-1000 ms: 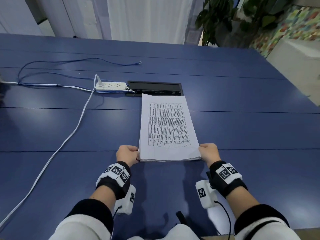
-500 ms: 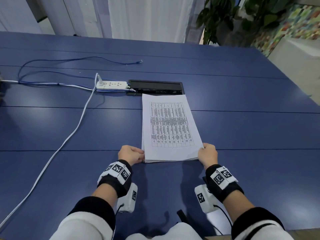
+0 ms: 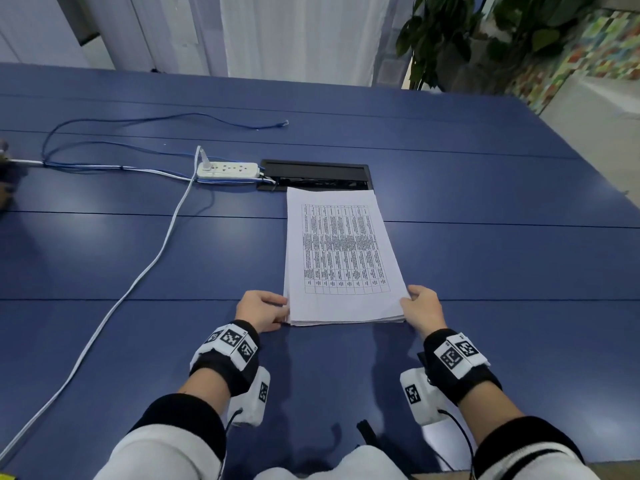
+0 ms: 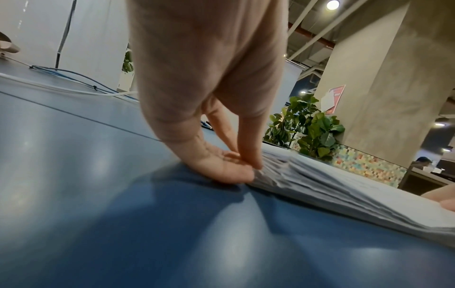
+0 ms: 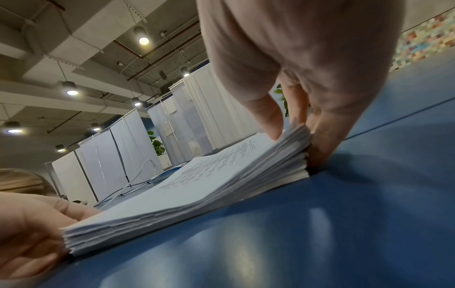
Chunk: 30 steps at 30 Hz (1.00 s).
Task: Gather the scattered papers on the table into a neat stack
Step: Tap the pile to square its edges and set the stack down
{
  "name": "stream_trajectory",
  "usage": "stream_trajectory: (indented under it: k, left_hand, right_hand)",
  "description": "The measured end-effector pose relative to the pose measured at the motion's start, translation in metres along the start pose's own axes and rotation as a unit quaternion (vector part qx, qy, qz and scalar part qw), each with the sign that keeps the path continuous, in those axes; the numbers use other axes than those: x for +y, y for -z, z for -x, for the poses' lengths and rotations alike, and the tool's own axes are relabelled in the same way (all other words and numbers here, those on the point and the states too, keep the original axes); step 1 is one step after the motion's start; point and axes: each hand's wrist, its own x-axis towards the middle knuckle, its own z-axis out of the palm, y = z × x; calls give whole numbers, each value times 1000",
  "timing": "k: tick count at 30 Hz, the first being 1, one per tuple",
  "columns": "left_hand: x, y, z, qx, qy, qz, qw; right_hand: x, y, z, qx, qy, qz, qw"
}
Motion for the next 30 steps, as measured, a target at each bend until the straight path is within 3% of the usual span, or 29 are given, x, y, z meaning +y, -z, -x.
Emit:
stream_trajectory:
  k: [4, 11, 14, 22, 30]
  left_hand:
    - [0, -2, 2, 48, -38, -32, 998]
    - [8, -7, 3, 29, -33, -152, 987]
    - [21, -11, 1, -10, 19, -128, 992]
    - [24, -23, 3, -62, 36, -151, 986]
    - [26, -21, -4, -21, 22, -113, 993]
  right_hand:
    - [0, 2, 2, 13, -3, 2, 1000]
    - [-1, 4, 8, 10, 5, -4, 1000]
    - [-1, 3, 9, 13, 5, -5, 1000]
    - [2, 0, 6, 24, 4, -3, 1000]
    - [5, -5, -1, 0, -17, 23, 1000]
